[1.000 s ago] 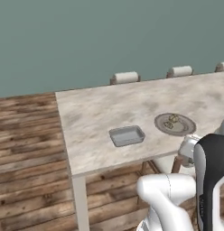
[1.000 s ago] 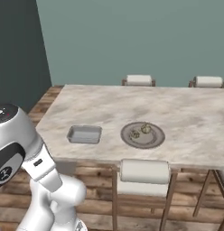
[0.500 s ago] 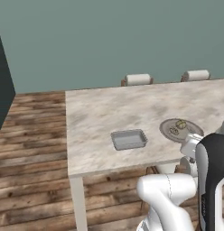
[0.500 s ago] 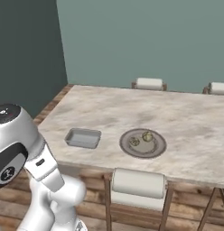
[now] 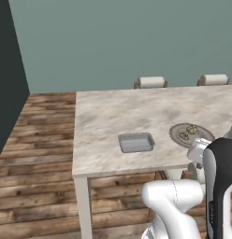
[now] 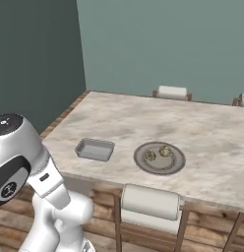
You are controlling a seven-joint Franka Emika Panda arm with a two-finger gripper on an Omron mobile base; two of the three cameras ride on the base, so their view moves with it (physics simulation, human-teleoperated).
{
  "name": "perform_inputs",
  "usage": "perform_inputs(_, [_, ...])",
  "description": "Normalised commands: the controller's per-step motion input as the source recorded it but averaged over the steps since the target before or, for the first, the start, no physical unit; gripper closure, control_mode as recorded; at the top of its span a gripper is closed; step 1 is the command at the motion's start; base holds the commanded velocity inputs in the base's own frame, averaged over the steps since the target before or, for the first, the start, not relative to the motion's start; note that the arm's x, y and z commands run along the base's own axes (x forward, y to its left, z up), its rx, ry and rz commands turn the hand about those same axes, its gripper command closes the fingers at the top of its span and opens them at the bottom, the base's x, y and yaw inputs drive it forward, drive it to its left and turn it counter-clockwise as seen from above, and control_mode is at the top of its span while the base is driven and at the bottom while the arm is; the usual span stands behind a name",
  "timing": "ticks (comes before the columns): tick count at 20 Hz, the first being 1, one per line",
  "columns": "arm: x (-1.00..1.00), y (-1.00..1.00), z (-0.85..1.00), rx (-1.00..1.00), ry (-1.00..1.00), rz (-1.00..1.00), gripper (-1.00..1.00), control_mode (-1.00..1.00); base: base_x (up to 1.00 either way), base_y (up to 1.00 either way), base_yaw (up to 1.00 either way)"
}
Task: Place two dumplings into each of the tupperware containers and then place the containers in the fridge.
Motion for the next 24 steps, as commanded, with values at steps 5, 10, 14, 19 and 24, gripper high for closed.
perform_inputs(5, [0.0,0.0,0.0,0.0,0.0,0.0,-1.0,1.0,0.36,0.0,-0.1])
perform_inputs(10, [0.0,0.0,0.0,0.0,0.0,0.0,-1.0,1.0,0.37,0.0,-0.21])
perform_inputs(14, [0.0,0.0,0.0,0.0,0.0,0.0,-1.0,1.0,0.39,0.0,-0.23])
perform_inputs(19, [0.27,0.0,0.0,0.0,0.0,-0.18,-1.0,-1.0,0.15,0.0,-0.09])
perform_inputs(24, [0.35,0.0,0.0,0.0,0.0,-0.41,-1.0,-1.0,0.0,0.0,0.0])
